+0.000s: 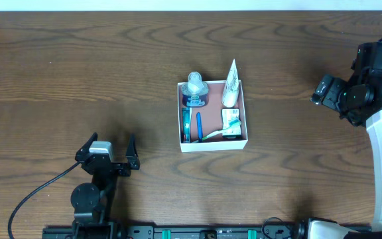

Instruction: Pack container

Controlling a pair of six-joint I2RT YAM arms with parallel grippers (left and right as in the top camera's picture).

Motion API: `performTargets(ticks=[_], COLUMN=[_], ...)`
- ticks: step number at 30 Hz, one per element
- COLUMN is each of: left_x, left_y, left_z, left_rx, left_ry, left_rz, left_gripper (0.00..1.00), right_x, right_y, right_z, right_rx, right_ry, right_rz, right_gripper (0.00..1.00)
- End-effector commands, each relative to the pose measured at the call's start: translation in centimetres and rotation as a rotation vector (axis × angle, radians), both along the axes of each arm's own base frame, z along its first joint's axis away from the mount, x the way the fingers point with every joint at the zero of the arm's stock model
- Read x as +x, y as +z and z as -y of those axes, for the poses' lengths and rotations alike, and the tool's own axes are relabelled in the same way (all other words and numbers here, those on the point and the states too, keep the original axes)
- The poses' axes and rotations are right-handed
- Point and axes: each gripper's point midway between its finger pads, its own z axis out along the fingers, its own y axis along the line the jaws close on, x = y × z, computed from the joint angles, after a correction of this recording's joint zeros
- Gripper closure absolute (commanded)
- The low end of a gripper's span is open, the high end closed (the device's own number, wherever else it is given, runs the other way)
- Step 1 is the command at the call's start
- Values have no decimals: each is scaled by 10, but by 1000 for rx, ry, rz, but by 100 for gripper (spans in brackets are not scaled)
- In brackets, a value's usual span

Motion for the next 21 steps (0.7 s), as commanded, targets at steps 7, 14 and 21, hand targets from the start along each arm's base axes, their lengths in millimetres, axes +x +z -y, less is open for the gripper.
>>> performTargets(ticks=[7, 14, 21], left_x=[-1, -1, -1], left_y=[-17, -17, -17], left_z=[1, 1, 1], left_rx=[0, 0, 0], left_ry=[-9, -9, -9], left_rz=[-55, -55, -55], left_gripper=[2, 2, 2], right_x=[-3, 11, -13], right_y=[18, 94, 106], right_z=[7, -14, -42], right_rx=[-39, -117, -136], right_ry=[-16, 82, 173], right_rz=[56, 503, 980], right_gripper=[1, 1, 1])
